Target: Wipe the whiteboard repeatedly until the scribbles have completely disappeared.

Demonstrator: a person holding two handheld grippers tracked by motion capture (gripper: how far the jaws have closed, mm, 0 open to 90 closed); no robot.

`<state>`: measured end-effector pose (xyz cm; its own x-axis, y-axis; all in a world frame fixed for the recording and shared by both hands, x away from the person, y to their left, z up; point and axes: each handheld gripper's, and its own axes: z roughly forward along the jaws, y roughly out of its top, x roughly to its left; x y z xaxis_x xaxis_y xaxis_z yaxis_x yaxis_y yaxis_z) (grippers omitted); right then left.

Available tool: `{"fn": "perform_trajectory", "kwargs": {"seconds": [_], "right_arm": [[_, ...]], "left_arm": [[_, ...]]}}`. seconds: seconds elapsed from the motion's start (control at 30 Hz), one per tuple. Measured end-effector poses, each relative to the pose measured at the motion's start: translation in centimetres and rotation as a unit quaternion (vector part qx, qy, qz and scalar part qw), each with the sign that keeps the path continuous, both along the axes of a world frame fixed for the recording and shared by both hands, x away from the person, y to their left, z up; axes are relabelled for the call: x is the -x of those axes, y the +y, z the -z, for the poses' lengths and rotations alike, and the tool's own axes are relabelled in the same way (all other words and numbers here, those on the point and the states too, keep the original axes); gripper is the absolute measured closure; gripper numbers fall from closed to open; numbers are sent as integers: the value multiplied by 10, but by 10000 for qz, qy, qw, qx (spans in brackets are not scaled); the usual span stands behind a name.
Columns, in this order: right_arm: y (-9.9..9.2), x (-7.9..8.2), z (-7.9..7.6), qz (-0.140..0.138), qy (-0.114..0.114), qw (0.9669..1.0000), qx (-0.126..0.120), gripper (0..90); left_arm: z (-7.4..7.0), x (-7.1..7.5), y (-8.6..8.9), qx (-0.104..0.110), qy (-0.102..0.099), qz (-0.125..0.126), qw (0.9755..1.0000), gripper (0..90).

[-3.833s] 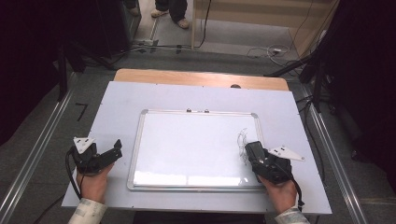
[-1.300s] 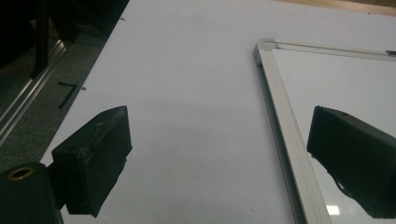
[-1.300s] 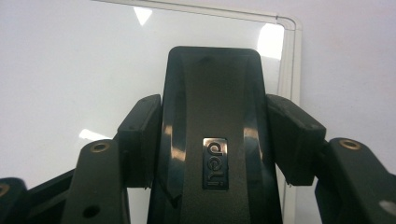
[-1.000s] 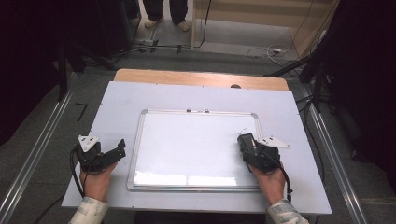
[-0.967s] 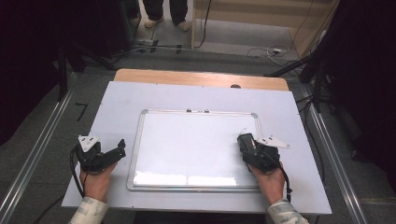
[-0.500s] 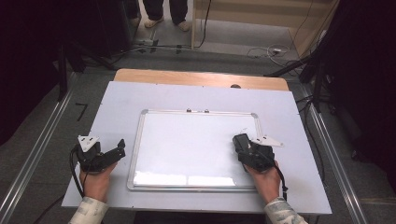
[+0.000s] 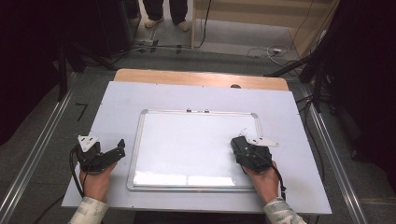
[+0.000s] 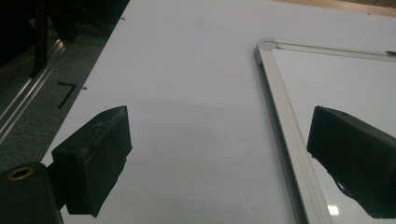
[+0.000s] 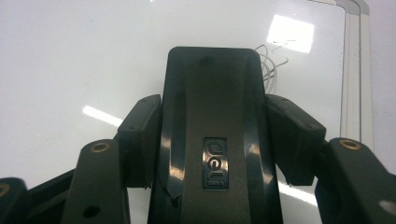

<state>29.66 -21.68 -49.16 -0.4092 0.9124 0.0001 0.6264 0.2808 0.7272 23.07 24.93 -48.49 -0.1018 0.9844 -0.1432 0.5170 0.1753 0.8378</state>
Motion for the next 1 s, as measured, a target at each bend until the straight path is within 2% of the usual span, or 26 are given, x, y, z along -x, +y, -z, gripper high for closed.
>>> {"fn": "perform_trajectory", "kwargs": {"seconds": [0.47, 1.0], "right_arm": [[2, 1, 0, -46, -49, 9999, 111, 386], [0, -5, 0, -73, -30, 9999, 115, 386]], "left_arm": [[0, 0, -1, 4, -4, -10, 10000, 66], [0, 0, -1, -2, -4, -8, 10000, 66]]}}
